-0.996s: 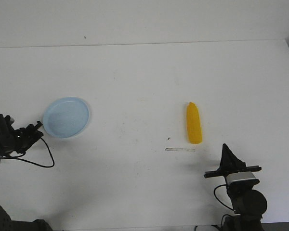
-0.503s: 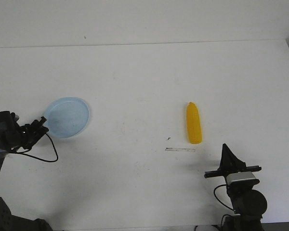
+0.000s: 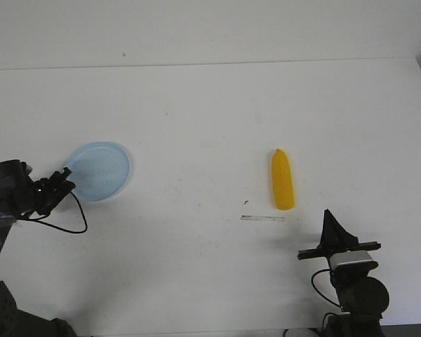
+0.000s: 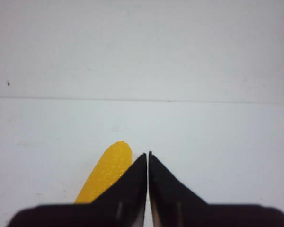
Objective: Place corn on plate with both arms
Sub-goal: 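Lower the left gripper against the plate rim nearest the robot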
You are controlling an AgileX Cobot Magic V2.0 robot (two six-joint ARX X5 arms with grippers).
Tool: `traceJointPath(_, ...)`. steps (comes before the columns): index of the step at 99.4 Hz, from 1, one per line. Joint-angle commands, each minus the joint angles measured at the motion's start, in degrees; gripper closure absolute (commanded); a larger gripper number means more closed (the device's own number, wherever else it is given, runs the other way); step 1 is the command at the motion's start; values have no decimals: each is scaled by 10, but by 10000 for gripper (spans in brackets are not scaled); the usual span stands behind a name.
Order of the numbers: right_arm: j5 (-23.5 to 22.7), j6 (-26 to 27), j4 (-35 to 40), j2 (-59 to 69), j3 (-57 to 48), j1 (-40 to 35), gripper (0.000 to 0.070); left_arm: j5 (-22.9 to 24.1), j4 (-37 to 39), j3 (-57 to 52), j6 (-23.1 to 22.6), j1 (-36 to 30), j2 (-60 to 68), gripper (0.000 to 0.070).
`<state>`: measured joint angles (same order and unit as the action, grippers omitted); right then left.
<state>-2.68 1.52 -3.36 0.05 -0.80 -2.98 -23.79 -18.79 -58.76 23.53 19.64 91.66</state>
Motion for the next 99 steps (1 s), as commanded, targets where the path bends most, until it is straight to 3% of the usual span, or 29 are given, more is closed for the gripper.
traceJointPath(1, 1, 6, -7, 0, 1, -1, 697, 0, 0, -9, 1, 1, 16, 481)
traceJointPath(38, 1, 6, -7, 0, 1, -1, 697, 0, 26, -9, 1, -9, 31, 504)
traceJointPath(52, 1, 6, -7, 0, 1, -1, 697, 0, 26, -9, 1, -10, 32, 582)
traceJointPath(76, 1, 6, -7, 0, 1, -1, 697, 19, 26, -9, 1, -10, 41, 594)
traceJointPath(88, 1, 6, -7, 0, 1, -1, 697, 19, 25, -9, -1, -14, 48, 699)
traceJointPath(99, 1, 6, -7, 0, 1, -1, 697, 18, 25, -9, -1, -17, 50, 699)
